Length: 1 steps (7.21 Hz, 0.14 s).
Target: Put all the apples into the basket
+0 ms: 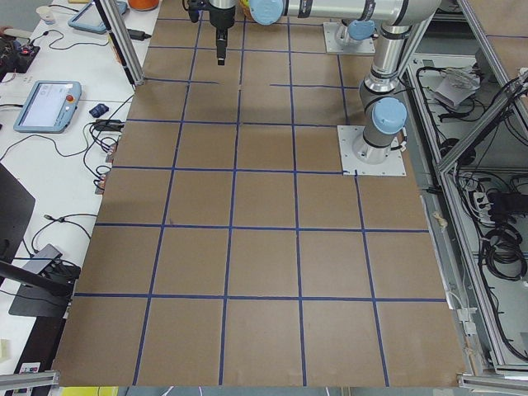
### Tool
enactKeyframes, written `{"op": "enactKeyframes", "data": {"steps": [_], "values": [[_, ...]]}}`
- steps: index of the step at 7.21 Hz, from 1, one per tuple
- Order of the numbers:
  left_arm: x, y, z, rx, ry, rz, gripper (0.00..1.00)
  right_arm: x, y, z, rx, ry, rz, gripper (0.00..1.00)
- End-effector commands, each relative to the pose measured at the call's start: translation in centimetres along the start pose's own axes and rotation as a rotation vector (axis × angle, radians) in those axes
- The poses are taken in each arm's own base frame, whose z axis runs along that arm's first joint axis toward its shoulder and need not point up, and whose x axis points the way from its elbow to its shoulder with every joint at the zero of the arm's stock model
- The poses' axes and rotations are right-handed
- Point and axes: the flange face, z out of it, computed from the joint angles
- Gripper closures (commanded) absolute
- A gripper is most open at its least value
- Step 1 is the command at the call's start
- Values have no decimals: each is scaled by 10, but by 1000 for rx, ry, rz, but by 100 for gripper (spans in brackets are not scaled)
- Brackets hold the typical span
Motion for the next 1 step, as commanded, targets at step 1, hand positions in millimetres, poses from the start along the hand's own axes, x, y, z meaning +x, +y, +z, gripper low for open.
{"op": "enactKeyframes", "data": {"steps": [1], "values": [[-1, 4, -3, 2, -10, 3, 0, 0, -1, 0, 0, 1, 0, 0]]}}
